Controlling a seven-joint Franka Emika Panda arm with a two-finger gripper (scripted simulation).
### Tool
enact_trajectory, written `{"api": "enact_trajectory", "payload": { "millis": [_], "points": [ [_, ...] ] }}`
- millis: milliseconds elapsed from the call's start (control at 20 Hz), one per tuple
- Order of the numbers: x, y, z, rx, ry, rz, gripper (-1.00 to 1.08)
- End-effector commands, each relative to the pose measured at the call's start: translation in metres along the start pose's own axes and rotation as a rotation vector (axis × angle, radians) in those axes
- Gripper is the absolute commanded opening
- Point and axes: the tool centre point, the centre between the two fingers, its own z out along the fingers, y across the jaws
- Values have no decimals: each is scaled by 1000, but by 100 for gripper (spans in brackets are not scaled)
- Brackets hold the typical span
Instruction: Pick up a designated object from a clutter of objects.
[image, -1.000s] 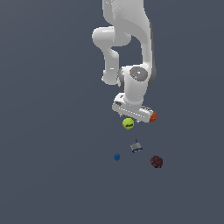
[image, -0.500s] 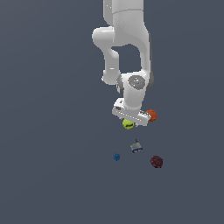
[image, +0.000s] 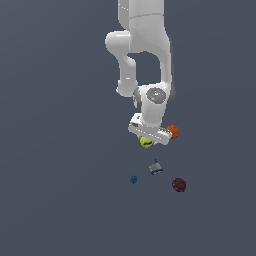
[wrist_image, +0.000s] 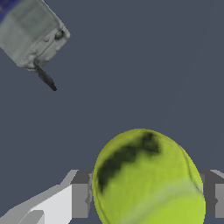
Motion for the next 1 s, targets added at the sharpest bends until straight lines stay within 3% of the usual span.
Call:
{"api": "enact_trajectory", "payload": {
  "millis": [0, 500, 950],
  "points": [
    [0, 1, 1, -1, -1, 1, -100],
    [-1, 0, -8, 0, 0, 0, -100],
    [-4, -4, -53, 0, 0, 0, -100]
  ]
}}
